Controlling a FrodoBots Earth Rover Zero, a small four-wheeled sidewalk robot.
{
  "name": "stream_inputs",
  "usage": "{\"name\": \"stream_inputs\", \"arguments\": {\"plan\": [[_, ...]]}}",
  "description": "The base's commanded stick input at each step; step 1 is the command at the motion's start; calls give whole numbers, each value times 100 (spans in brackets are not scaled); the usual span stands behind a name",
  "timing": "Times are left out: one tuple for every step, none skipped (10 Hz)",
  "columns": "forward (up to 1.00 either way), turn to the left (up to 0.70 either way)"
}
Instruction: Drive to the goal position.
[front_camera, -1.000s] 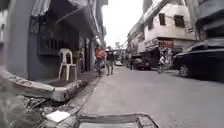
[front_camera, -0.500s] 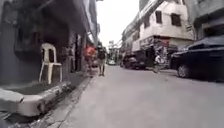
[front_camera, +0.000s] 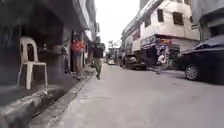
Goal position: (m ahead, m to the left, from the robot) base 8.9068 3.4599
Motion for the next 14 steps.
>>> {"name": "stream_inputs", "arguments": {"plan": [[100,0],[100,0],[100,0],[100,0],[100,0],[100,0],[100,0],[100,0],[100,0],[100,0],[100,0],[100,0],[100,0],[100,0]]}}
